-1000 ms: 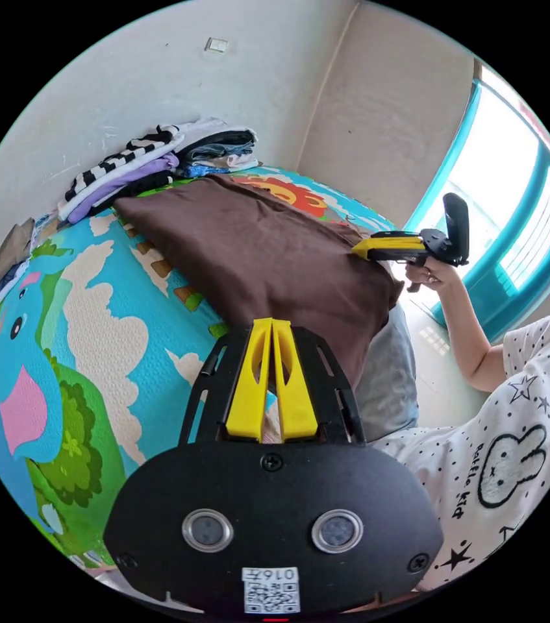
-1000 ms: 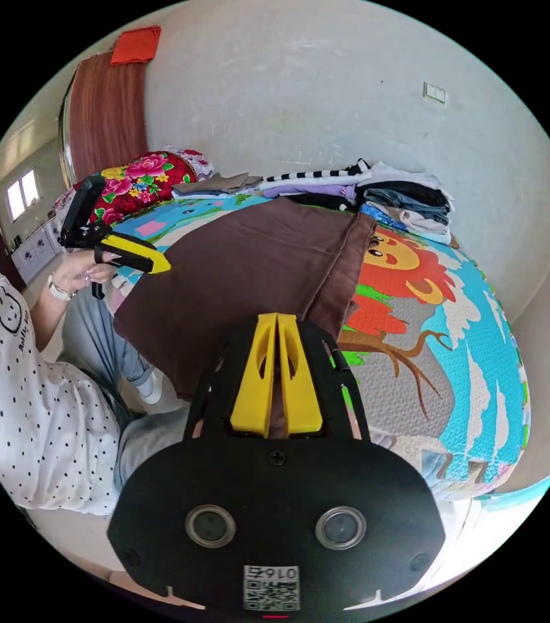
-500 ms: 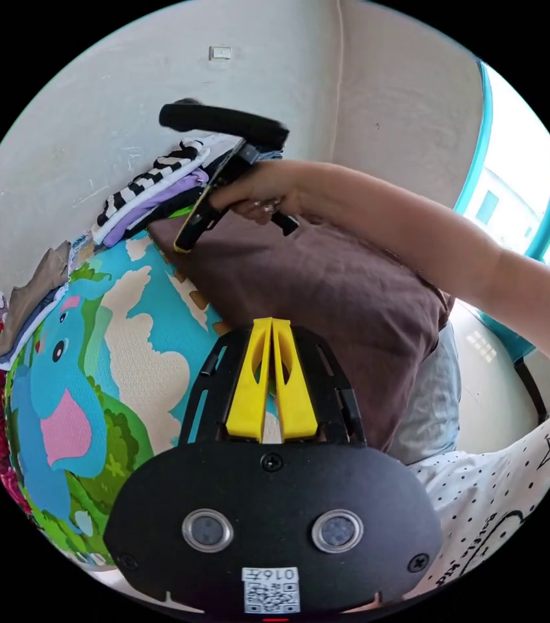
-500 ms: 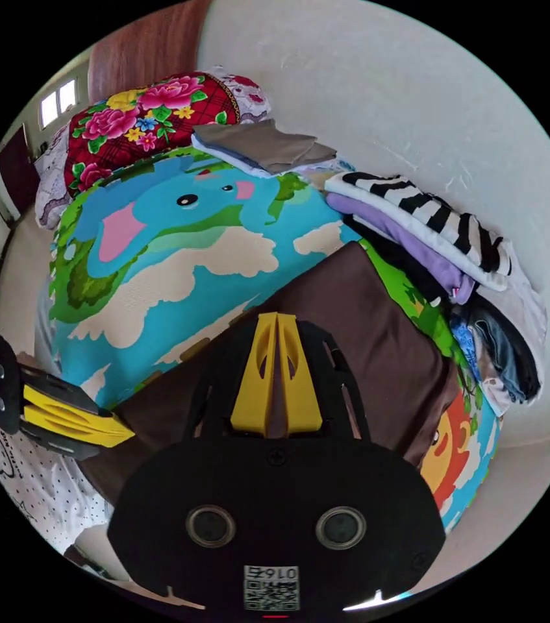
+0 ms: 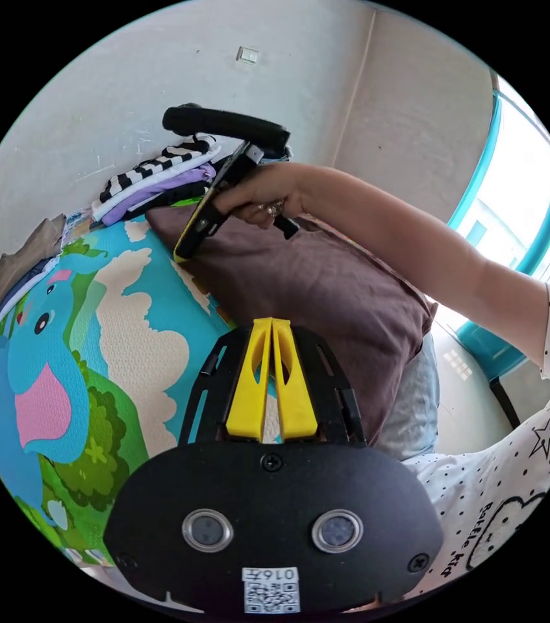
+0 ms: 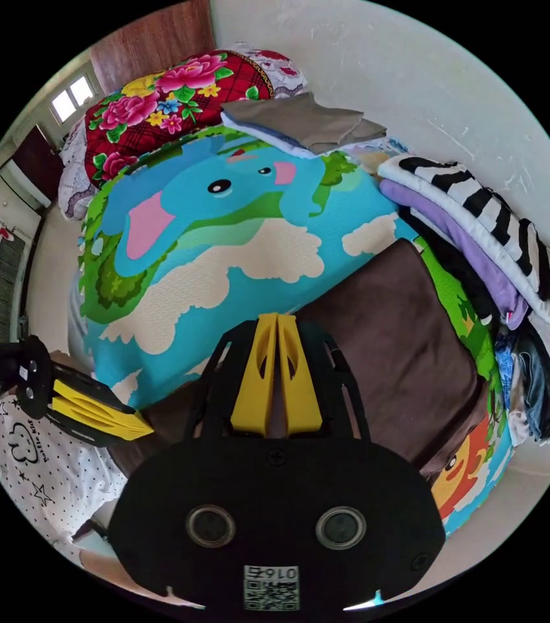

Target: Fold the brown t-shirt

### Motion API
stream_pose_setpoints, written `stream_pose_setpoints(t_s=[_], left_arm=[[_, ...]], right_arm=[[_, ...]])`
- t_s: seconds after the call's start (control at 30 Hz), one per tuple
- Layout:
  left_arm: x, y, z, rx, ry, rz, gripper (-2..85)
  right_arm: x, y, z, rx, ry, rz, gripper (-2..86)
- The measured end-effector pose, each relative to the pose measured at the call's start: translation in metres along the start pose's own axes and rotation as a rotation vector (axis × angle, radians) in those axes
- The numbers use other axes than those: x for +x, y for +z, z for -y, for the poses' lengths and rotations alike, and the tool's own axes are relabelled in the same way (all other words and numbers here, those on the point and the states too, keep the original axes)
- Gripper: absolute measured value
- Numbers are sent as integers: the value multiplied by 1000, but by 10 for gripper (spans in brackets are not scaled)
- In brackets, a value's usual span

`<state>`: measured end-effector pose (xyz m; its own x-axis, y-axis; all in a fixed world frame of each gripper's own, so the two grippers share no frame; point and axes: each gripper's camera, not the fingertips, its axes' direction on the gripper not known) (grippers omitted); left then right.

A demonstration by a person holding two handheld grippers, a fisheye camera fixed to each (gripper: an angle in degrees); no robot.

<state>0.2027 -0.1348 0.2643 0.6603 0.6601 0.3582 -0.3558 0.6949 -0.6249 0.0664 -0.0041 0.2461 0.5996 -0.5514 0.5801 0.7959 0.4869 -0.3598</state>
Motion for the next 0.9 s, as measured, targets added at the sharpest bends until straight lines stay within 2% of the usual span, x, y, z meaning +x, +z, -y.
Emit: stream_pose_setpoints(t_s=[0.1, 0.17, 0.27, 0.33, 0.43, 0.57, 0.7, 0.77, 0.9], left_arm=[[7, 0, -6, 6, 33, 17, -8], [12, -10, -16, 34, 69, 45, -6], [26, -26, -50, 94, 241, 16, 17], [32, -26, -70, 77, 288, -23, 44], [33, -17, -85, 17, 224, -165, 85], [50, 6, -98, -123, 257, -151, 101], [52, 52, -107, -262, 267, -229, 101], [49, 72, -111, -253, 243, -261, 100], [41, 102, -122, -182, 146, -293, 60]], right_arm=[[-14, -7, -21, 94, 24, -30, -5], [-28, -41, -54, 225, 71, -68, -3], [-60, -93, -133, 440, 62, -74, 3], [-81, -112, -188, 521, 78, -68, 13], [-114, -126, -279, 663, 142, -19, 58], [-172, -124, -384, 936, 210, 74, 139], [-225, -106, -424, 908, 271, -65, 145], [-251, -96, -432, 862, 289, -137, 146], [-275, -90, -432, 821, 239, -120, 146]])
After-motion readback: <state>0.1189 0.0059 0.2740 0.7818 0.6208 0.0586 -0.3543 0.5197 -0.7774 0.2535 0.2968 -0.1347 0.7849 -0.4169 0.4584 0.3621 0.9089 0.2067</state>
